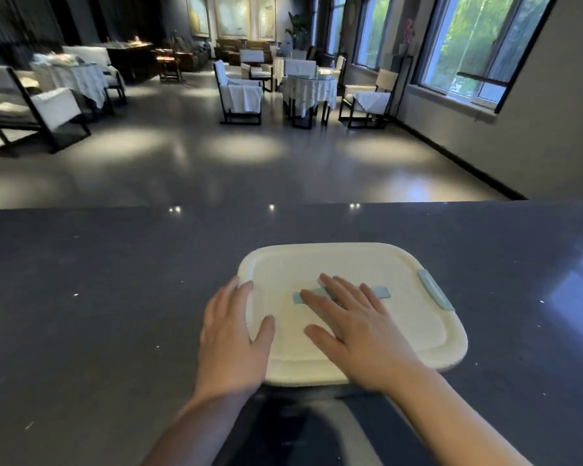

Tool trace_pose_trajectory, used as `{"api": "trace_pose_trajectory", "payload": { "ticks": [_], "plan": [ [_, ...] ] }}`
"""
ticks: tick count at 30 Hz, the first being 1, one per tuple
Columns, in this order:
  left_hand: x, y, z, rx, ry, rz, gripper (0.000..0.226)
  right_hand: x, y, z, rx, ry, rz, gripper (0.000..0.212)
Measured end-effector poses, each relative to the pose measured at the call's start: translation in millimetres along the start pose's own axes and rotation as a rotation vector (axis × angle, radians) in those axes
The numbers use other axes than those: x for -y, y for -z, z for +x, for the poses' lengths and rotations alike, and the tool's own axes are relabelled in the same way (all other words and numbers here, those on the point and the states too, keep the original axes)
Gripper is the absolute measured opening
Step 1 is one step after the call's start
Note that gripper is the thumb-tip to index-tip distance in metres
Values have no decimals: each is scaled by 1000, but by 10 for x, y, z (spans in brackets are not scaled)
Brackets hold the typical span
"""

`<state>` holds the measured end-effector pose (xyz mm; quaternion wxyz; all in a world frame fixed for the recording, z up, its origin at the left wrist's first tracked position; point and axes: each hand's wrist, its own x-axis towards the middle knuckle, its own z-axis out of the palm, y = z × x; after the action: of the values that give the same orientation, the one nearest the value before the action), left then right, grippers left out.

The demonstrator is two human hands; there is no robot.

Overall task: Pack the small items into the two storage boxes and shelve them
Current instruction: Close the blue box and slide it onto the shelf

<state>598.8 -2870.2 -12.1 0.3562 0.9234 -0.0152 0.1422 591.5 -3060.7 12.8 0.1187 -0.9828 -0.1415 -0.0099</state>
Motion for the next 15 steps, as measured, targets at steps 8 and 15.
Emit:
{"api": "trace_pose_trajectory", "payload": {
  "ticks": [8,15],
  "plan": [
    [107,56,-90,119,504,-578,44,93,-17,128,116,27,-5,58],
    [59,60,-105,30,344,-595,48,109,-40,130,99,14,15,60]
  ]
}}
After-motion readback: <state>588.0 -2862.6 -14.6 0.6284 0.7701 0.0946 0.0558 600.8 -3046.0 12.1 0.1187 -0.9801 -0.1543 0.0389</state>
